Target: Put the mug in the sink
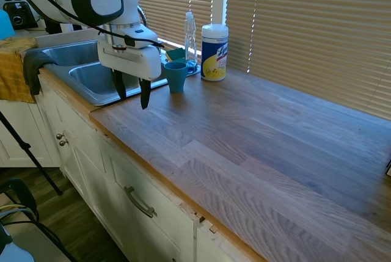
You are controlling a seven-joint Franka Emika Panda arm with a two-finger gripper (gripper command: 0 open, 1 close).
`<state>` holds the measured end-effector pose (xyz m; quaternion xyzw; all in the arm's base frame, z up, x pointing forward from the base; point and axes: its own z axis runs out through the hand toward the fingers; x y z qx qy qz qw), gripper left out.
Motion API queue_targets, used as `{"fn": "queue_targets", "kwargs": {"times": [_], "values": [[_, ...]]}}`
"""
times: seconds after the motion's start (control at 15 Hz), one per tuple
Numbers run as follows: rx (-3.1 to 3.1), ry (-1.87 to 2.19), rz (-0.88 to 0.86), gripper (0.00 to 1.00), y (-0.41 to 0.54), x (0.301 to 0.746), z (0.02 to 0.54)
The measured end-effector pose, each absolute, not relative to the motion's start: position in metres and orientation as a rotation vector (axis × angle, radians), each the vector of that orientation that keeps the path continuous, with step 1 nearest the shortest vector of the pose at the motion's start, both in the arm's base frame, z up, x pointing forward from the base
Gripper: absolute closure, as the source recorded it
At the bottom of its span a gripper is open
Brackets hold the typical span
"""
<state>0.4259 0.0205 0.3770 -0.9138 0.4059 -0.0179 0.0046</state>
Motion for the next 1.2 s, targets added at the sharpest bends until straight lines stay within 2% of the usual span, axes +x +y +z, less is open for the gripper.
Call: {"fn": "queue_targets", "kwargs": {"times": [0.27,0.6,0.93,1.2], "values": [[-2.853,1.274,-0.066,0.0,0.02,0.43,0.383],[-2.747,1.329,-0.074,0.0,0.023,0.457,0.433],[-2.65,1.417,-0.116,0.0,0.032,0.509,0.472],[-2.572,1.544,-0.151,0.0,0.042,0.573,0.476]]}}
